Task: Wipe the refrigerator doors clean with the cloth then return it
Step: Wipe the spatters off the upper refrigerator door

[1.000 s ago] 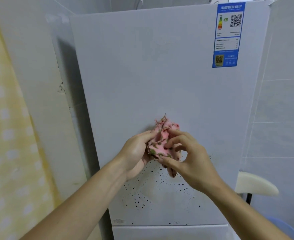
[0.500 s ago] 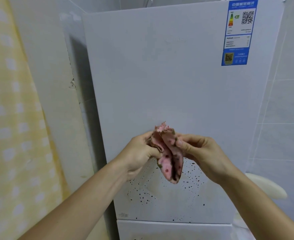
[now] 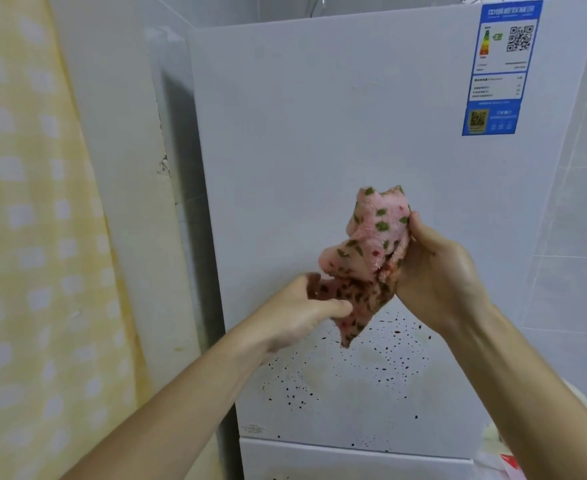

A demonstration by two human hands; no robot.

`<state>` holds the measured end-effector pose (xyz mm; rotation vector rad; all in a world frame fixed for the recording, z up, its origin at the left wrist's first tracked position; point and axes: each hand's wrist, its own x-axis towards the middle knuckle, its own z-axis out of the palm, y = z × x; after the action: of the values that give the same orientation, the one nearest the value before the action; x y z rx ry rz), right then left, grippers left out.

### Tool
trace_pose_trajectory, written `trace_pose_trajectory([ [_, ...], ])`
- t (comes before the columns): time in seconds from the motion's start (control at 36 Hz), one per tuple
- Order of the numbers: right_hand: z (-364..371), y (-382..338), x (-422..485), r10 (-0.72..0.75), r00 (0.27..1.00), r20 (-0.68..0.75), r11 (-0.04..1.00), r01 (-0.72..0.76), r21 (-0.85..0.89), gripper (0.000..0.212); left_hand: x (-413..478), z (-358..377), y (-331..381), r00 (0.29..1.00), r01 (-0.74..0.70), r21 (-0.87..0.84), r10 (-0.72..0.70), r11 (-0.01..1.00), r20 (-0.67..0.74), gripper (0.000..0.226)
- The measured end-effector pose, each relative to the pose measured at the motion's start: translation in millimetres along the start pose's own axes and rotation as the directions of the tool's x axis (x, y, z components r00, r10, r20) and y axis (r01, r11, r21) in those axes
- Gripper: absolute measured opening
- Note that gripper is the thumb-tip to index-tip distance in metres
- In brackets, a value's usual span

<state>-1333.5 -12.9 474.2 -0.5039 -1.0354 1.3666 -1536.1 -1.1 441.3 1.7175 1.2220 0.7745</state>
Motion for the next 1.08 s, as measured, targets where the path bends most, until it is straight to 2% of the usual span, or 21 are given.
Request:
trace_pose_trajectory([
  [0.06, 4, -4, 1, 0.006, 0.999, 0.054, 1.0, -0.005, -0.019, 0.056, 4, 6, 1, 0.997, -0.048, 0.071, 0.053, 0.996, -0.056, 0.043],
  [0.11, 8, -8, 1, 0.003, 0.998, 0.059, 1.0, -0.003, 0.0, 0.057, 7, 10, 4, 0.99, -0.077, 0.121, 0.09, 0.99, -0.11, 0.055],
  [0.14, 9, -10, 2, 0.005, 0.999, 0.038, 1.0, -0.006, 0.017, 0.056, 7, 11, 5, 0.99, -0.091, 0.123, 0.103, 0.988, -0.092, 0.061],
  [0.25, 11, -17, 3, 0.02, 0.998, -0.053, 1.0, -0.02, 0.007, 0.049, 3, 8, 11, 0.984, -0.105, -0.1, 0.118, 0.989, 0.136, 0.041],
  [0.36, 6, -16, 4, 0.034, 0.988, -0.147, 0.996, -0.046, -0.074, 0.048, 1, 7, 15, 0.971, -0.112, -0.225, 0.154, 0.968, 0.18, 0.03],
  [0.42, -4, -13, 5, 0.063, 0.979, -0.196, 0.979, -0.099, -0.18, 0.05, 0, 5, 16, 0.97, -0.114, -0.305, 0.172, 0.945, 0.17, 0.026],
  [0.5, -17, -6, 1, 0.197, 0.972, -0.125, 0.93, -0.226, -0.29, 0.065, -1, 3, 18, 0.969, -0.101, -0.401, 0.182, 0.91, 0.169, 0.023],
  [0.56, -24, 1, -3, 0.249, 0.968, -0.026, 0.903, -0.242, -0.356, 0.071, 0, 0, 20, 0.971, -0.086, -0.458, 0.178, 0.885, 0.161, 0.024],
  [0.61, -29, 8, -9, 0.284, 0.959, 0.021, 0.885, -0.254, -0.389, 0.069, 2, -4, 21, 0.97, -0.057, -0.54, 0.174, 0.84, 0.169, 0.027],
  [0.69, -35, 14, -10, 0.292, 0.956, -0.004, 0.89, -0.273, -0.365, 0.064, 6, -13, 21, 0.98, 0.014, -0.574, 0.103, 0.819, 0.171, 0.031],
  [0.81, -34, 15, -7, 0.164, 0.984, -0.062, 0.955, -0.175, -0.238, 0.068, 8, -23, 15, 0.996, 0.037, -0.424, 0.003, 0.905, 0.092, 0.028],
  [0.89, -30, 18, -6, 0.036, 0.998, -0.056, 0.934, -0.053, -0.354, 0.051, 8, -28, 13, 0.999, 0.035, -0.314, -0.034, 0.949, 0.007, 0.03],
  [0.94, -29, 19, -5, -0.028, 0.997, -0.075, 0.924, -0.003, -0.382, 0.043, 8, -31, 12, 0.996, 0.031, -0.359, -0.059, 0.933, -0.067, 0.029],
  [1.0, -28, 20, -4, -0.048, 0.995, -0.085, 0.922, 0.012, -0.386, 0.043, 8, -34, 10, 0.984, 0.006, -0.399, -0.076, 0.917, -0.159, 0.026],
  [1.08, -27, 20, -5, -0.074, 0.996, -0.052, 0.872, 0.039, -0.488, 0.044, 10, -36, 5, 0.952, -0.066, -0.42, -0.068, 0.905, -0.297, 0.051],
])
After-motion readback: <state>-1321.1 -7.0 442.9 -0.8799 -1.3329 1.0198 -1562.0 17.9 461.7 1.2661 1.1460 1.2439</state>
